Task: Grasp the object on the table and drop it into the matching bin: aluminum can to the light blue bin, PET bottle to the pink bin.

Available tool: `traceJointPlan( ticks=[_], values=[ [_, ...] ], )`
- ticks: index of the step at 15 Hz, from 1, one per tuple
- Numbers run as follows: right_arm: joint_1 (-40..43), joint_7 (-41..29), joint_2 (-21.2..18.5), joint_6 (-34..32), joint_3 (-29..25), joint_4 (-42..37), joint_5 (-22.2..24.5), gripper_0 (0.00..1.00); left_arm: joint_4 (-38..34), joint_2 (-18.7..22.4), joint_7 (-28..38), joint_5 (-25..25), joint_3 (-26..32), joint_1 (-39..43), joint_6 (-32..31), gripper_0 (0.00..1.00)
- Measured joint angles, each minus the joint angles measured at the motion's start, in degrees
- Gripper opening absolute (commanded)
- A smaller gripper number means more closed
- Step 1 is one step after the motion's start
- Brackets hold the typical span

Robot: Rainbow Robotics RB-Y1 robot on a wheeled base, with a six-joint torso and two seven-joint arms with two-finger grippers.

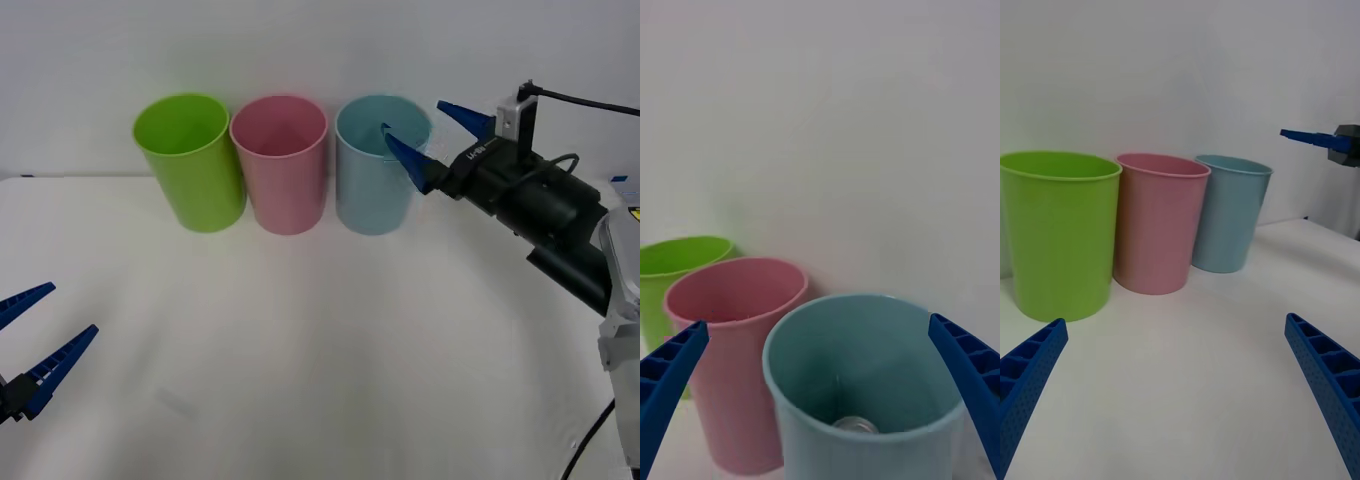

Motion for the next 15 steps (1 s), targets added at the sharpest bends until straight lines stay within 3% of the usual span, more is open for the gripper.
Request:
traceJointPlan(
  ticks=[5, 8, 12, 15],
  values=[
    [13.2, 2.4, -6.2, 0.0, 3.5, -9.3, -7.7, 1.0, 0.0, 0.0, 0.0, 0.0, 0.0, 0.0, 0.0, 1.0],
    [20.6, 9.7, -7.9, -0.4, 3.5, -12.3, -11.2, 1.0, 0.0, 0.0, 0.0, 0.0, 0.0, 0.0, 0.0, 1.0],
    [29.9, 18.1, -8.3, -5.7, 0.1, -13.5, -13.5, 1.0, 0.0, 0.0, 0.0, 0.0, 0.0, 0.0, 0.0, 1.0],
    [35.7, 20.7, -7.7, -11.1, -3.5, -13.5, -13.8, 1.0, 0.0, 0.0, 0.0, 0.0, 0.0, 0.0, 0.0, 1.0]
  ],
)
